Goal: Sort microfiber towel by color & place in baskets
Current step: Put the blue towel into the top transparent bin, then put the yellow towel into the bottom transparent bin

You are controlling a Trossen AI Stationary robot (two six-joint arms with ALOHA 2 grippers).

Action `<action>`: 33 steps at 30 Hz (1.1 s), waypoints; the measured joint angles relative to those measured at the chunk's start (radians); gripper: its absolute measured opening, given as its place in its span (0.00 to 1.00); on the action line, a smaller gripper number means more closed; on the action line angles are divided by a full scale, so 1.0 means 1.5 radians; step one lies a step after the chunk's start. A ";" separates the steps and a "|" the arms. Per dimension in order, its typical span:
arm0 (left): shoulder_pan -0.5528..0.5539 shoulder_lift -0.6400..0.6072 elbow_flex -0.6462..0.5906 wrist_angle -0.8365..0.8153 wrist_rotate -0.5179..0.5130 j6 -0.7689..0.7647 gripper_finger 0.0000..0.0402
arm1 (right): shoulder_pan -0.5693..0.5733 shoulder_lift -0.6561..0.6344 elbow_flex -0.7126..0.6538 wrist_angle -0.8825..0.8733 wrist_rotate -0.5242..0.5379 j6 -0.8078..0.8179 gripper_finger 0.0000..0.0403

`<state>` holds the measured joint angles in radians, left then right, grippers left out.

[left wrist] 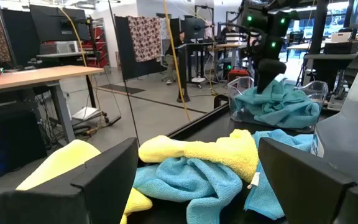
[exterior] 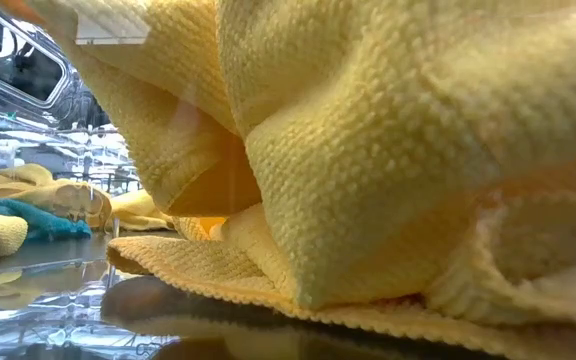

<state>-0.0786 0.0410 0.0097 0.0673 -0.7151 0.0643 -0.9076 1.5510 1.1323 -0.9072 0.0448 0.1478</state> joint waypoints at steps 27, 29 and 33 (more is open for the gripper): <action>0.000 0.000 0.000 0.000 0.000 0.000 0.84 | 0.296 -0.362 0.117 -0.085 -0.450 -0.134 0.65; 0.000 0.000 0.000 0.000 0.000 0.000 0.84 | 0.347 -0.378 0.108 -0.071 -0.447 -0.099 0.65; 0.000 0.000 0.000 0.000 0.000 0.000 0.84 | 0.450 -0.392 0.079 -0.034 -0.402 -0.020 0.65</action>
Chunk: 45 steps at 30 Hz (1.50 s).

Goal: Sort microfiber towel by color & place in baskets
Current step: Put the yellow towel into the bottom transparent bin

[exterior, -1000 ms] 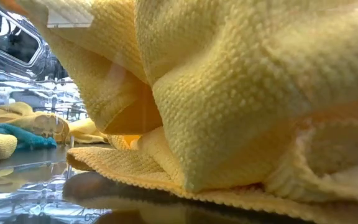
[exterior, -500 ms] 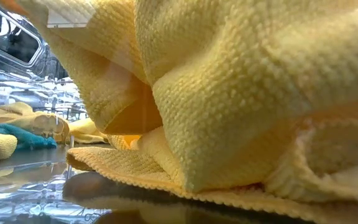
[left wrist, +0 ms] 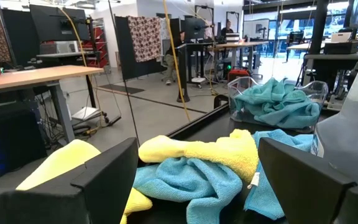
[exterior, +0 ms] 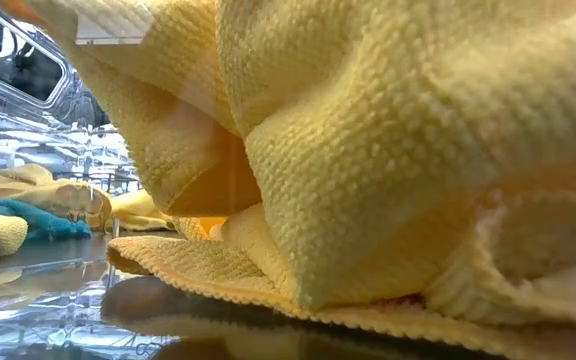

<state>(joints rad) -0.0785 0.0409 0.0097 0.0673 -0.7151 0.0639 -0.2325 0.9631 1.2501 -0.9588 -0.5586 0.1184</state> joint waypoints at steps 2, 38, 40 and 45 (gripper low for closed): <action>0.000 0.000 0.000 0.000 0.000 0.000 0.84 | 0.050 0.002 -0.016 0.005 0.030 0.027 0.65; 0.000 0.000 0.000 0.000 0.000 0.000 0.84 | 0.642 0.280 -0.109 0.064 0.216 0.091 0.64; 0.000 0.000 0.000 0.000 0.000 0.000 0.84 | 0.660 0.297 -0.109 0.070 0.233 0.107 0.63; 0.000 0.000 0.000 0.000 0.000 0.000 0.84 | 0.703 0.343 -0.109 0.131 0.264 0.140 0.63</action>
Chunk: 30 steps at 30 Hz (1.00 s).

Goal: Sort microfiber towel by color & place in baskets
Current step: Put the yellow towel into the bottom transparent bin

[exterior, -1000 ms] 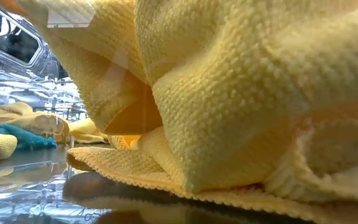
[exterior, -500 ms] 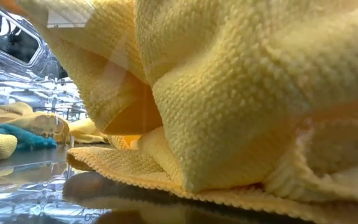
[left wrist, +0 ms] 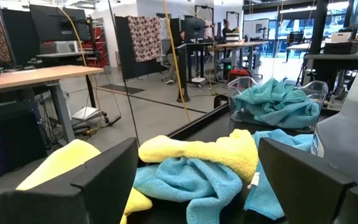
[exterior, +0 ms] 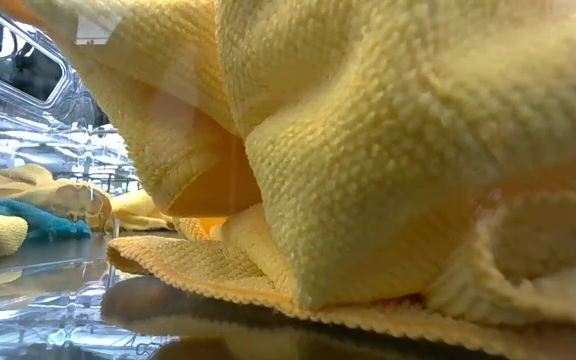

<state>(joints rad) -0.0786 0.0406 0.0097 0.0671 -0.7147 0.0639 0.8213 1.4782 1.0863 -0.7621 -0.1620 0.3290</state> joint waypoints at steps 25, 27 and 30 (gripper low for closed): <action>0.000 0.000 0.000 0.000 0.000 0.000 0.84 | 0.148 0.235 0.003 0.038 0.115 0.139 0.62; 0.000 0.000 0.000 0.000 0.000 0.000 0.84 | 0.148 0.244 0.004 0.039 0.121 0.140 0.59; 0.000 0.000 0.000 0.000 0.000 0.000 0.84 | 0.145 0.248 0.003 0.038 0.137 0.141 0.48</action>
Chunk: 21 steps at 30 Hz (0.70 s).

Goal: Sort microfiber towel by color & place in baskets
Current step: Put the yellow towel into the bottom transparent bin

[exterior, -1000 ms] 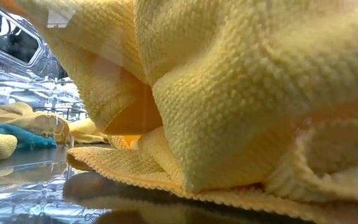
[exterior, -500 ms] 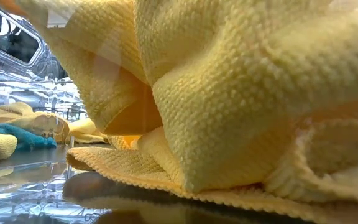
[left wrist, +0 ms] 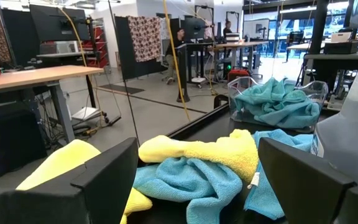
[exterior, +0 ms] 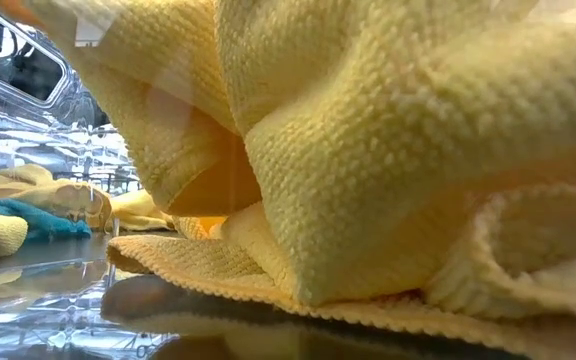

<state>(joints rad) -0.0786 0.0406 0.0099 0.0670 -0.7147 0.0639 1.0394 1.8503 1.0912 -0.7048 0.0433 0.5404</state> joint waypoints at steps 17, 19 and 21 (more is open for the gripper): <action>0.000 0.000 0.000 0.000 0.000 0.000 0.84 | -0.055 -0.043 -0.006 -0.046 -0.004 0.015 0.02; 0.000 0.000 0.000 0.000 0.000 0.000 0.84 | -0.065 -0.063 -0.008 -0.064 0.000 0.014 0.02; 0.000 0.000 0.000 0.000 0.000 0.000 0.84 | -0.074 -0.087 -0.007 -0.068 -0.002 0.010 0.02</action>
<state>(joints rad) -0.0786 0.0406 0.0100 0.0673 -0.7147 0.0639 0.9278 1.7202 1.0813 -0.8062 0.0396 0.5558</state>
